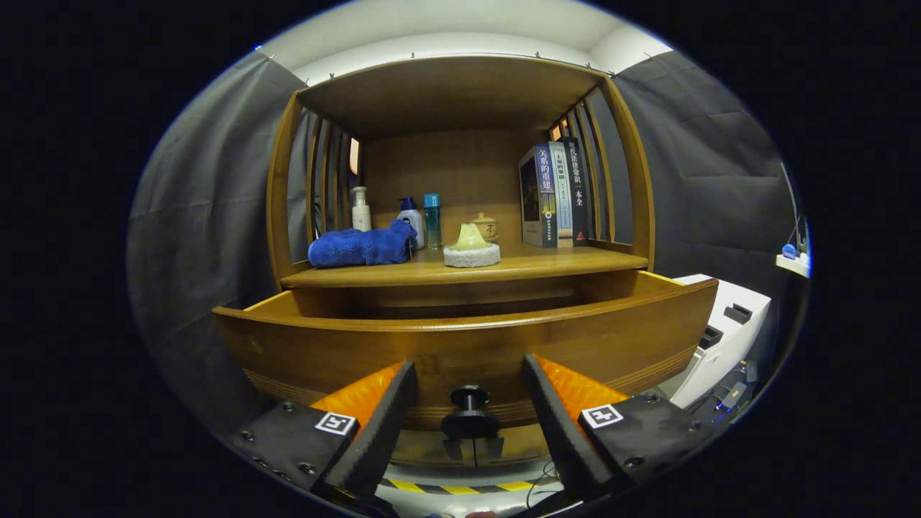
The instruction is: Pull open the drawer, take out the items inside it, and place them on the countertop above the cabinet.
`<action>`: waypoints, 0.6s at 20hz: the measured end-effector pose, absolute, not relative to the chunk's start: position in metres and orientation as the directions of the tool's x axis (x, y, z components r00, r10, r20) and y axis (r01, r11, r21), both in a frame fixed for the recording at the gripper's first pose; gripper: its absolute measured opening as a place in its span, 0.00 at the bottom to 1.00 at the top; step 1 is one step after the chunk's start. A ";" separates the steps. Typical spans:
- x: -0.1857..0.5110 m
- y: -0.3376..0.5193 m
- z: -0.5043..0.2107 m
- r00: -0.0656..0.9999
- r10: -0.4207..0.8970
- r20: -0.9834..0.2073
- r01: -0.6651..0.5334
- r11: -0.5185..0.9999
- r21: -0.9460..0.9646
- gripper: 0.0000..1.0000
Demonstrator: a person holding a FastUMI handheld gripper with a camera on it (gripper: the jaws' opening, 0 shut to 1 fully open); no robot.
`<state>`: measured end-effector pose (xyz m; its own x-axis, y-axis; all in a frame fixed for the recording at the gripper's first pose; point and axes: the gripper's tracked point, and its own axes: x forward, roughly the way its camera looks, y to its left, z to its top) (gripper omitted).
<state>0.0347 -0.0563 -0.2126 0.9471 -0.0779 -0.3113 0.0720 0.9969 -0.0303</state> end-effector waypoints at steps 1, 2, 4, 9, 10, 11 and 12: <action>0.039 -0.056 -0.211 0.948 -0.078 -0.309 0.073 0.997 -0.026 0.98; 0.044 -0.056 -0.212 0.947 -0.078 -0.312 0.074 0.997 -0.024 0.98; 0.056 -0.059 -0.213 0.945 -0.079 -0.317 0.073 0.997 -0.031 0.98; 0.086 -0.060 -0.217 0.946 -0.082 -0.314 0.075 0.997 -0.032 0.98; 0.092 -0.061 -0.218 0.946 -0.083 -0.314 0.076 0.997 -0.034 0.98; 0.098 -0.062 -0.219 0.947 -0.083 -0.312 0.076 0.996 -0.036 0.98; 0.104 -0.062 -0.219 0.948 -0.083 -0.307 0.075 0.996 -0.037 0.98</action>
<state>0.1038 -0.0625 -0.2194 0.9480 -0.0832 -0.3072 0.0754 0.9965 -0.0372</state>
